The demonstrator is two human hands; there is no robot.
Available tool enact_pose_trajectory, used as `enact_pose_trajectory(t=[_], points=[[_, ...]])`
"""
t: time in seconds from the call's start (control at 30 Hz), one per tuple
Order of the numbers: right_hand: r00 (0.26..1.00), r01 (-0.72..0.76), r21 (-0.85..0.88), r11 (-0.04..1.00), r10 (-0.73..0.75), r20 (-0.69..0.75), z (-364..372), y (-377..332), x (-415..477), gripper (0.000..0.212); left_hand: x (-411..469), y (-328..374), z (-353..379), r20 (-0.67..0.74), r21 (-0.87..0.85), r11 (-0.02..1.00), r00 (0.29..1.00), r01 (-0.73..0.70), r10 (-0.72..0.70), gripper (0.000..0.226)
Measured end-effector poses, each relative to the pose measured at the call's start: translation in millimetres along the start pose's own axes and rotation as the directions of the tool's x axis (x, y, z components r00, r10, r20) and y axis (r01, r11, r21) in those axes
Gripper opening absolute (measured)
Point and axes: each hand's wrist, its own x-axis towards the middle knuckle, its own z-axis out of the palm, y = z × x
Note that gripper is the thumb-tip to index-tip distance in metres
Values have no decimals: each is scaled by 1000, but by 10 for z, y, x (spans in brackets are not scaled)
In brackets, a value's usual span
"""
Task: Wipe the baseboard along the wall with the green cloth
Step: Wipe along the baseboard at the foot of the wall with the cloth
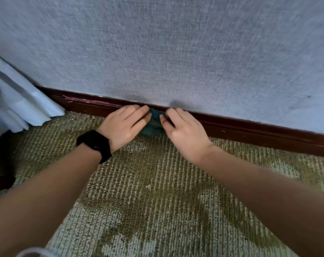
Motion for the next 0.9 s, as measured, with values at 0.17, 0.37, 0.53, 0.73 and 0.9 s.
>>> enact_pose_trajectory(t=[0.17,0.37,0.53,0.73,0.9], points=[[1000,1,-32,999,0,27,-73,25,-52,34,41,157,-81,47,-35,991,991,125,-124,34],[994,-45,-68,997,51,99,-129,139,-240,50,200,293,-92,20,-103,989,994,108,-106,36],[992,-74,-60,995,79,94,-65,86,-211,33,197,205,-86,18,-98,995,999,32,-30,34],[995,-63,-41,997,66,73,4,-81,37,39,-5,35,-124,68,-70,992,993,106,-101,38],[995,-13,-67,998,19,96,-30,-130,96,41,-19,-14,-223,132,-67,988,983,138,-128,42]])
